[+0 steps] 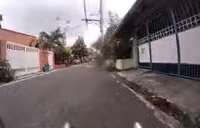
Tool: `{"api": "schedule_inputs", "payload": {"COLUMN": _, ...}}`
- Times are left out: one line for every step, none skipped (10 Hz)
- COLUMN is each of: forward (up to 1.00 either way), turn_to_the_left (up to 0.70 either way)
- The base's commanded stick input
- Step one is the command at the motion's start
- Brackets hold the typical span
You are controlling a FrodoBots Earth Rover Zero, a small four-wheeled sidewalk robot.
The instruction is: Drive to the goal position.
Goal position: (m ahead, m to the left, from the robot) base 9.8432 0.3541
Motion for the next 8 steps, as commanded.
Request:
{"api": "schedule_inputs", "payload": {"forward": 0.70, "turn_to_the_left": 0.00}}
{"api": "schedule_inputs", "payload": {"forward": 0.70, "turn_to_the_left": 0.00}}
{"api": "schedule_inputs", "payload": {"forward": 0.70, "turn_to_the_left": 0.00}}
{"api": "schedule_inputs", "payload": {"forward": 0.70, "turn_to_the_left": 0.00}}
{"api": "schedule_inputs", "payload": {"forward": 0.70, "turn_to_the_left": 0.00}}
{"api": "schedule_inputs", "payload": {"forward": 0.70, "turn_to_the_left": 0.00}}
{"api": "schedule_inputs", "payload": {"forward": 0.70, "turn_to_the_left": -0.01}}
{"api": "schedule_inputs", "payload": {"forward": 0.70, "turn_to_the_left": -0.04}}
